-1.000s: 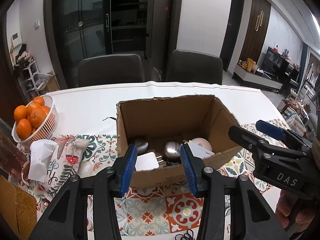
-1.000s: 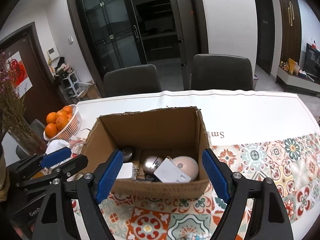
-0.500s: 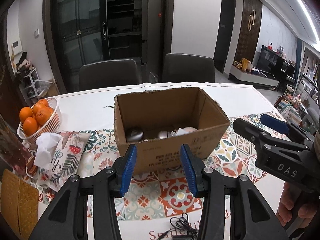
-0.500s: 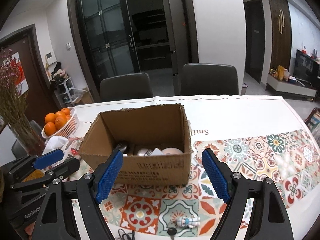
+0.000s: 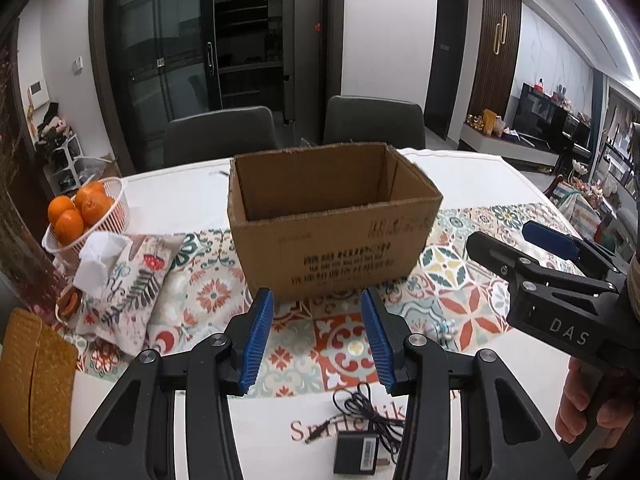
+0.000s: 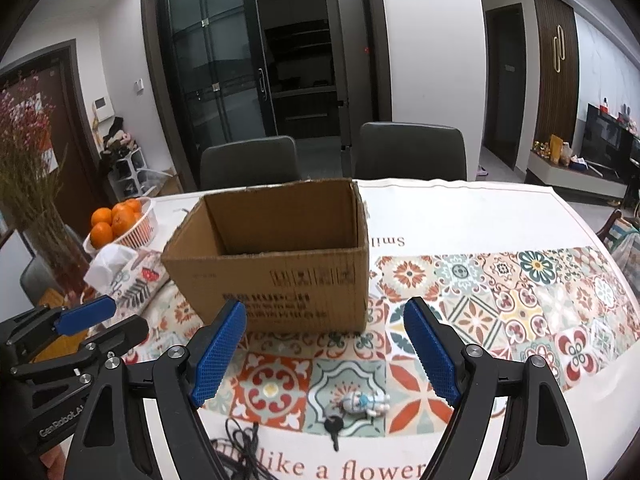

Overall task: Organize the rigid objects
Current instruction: 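Withdraw both tools from the box toward the black adapter and keychain figure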

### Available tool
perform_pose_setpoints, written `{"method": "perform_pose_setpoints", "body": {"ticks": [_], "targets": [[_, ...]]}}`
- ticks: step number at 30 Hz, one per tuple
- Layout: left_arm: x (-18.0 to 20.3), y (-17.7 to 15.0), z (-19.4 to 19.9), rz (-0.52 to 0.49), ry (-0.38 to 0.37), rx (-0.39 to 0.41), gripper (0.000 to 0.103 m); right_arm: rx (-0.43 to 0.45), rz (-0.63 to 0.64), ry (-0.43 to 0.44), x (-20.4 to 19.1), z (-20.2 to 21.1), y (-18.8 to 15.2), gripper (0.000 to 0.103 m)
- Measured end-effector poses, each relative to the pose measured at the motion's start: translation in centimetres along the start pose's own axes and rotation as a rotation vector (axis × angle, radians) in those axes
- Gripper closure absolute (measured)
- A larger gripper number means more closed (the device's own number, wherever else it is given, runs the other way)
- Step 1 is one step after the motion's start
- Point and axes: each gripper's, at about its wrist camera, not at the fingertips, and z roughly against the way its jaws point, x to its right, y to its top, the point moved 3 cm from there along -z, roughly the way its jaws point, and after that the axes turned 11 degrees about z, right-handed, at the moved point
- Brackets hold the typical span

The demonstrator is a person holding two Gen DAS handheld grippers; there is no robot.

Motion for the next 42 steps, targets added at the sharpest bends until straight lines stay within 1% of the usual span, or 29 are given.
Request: {"method": "perform_pose_setpoints", "body": {"ticks": [11, 16, 20, 27, 34, 42], "targets": [[-0.1, -4.4, -0.2, -0.005, 0.01, -0.059, 0.058, 0.0, 0.02, -0.019, -0.2, 0.5, -3.2, 0.021], [0.0, -6.0, -0.3, -0.023, 0.016, -0.084, 0.054, 0.016, 0.044, -0.03, -0.5, 0.7, -4.3, 0.021], [-0.2, -7.1, -0.7, -0.025, 0.025, -0.111, 0.054, 0.011, 0.056, -0.03, -0.6, 0.6, -5.1, 0.021], [0.0, -9.5, -1.7, -0.04, 0.024, -0.184, 0.054, -0.004, 0.064, -0.022, -0.7, 0.2, -7.0, 0.021], [0.0, -11.8, -3.2, -0.027, -0.003, -0.277, 0.054, -0.032, 0.057, -0.008, -0.5, -0.8, -8.8, 0.021], [0.2, -13.3, -4.6, -0.024, -0.012, -0.35, 0.054, -0.07, 0.044, 0.006, -0.1, -2.2, -10.4, 0.021]]}}
